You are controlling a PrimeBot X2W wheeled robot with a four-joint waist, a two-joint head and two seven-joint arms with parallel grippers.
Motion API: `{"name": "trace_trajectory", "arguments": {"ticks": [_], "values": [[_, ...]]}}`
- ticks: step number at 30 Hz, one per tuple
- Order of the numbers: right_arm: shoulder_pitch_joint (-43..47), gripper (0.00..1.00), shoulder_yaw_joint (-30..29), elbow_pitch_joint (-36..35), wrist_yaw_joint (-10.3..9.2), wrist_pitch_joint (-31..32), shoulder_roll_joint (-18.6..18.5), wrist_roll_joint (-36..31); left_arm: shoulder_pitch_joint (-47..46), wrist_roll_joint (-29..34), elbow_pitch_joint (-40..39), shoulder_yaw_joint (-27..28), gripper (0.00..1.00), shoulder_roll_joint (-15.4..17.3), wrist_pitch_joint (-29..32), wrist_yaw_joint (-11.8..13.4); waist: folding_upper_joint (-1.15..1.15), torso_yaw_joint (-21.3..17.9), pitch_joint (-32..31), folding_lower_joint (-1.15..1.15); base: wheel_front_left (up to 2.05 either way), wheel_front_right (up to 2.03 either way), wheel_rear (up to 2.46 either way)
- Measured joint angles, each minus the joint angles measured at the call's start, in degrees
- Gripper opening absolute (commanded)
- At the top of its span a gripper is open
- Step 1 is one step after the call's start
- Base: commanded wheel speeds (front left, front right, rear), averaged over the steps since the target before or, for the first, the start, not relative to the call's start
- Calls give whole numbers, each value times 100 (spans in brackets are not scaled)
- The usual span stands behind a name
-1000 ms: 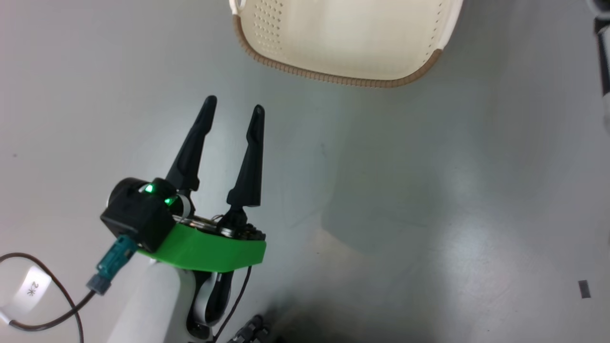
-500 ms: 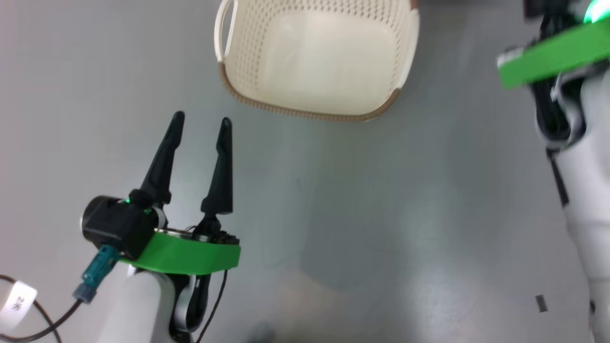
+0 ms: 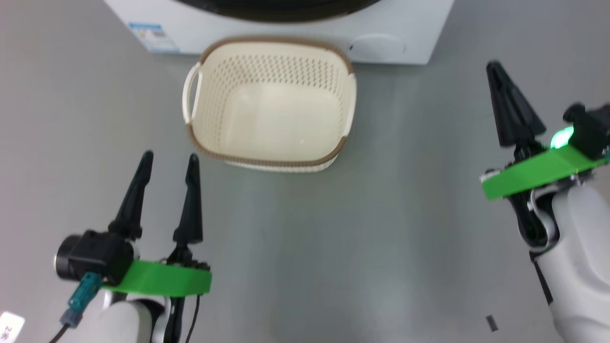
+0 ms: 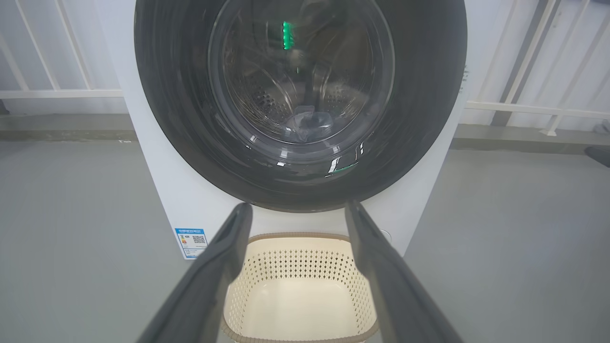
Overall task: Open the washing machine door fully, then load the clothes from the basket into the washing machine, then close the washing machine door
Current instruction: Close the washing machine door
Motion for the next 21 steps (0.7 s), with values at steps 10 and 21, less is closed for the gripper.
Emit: {"name": "trace_trajectory", "arguments": {"ticks": [10,21], "values": [[1113,0,-145,-179,0,0,207,-29,754,158,63,388,100,21,0,-93,0,-430,-831,0,0,0,0],[2183,100,-612,-455,0,1,579,-374,1510,100,97,748,100,49,0,-10,0,-758,-1634,0,0,0,0]]}}
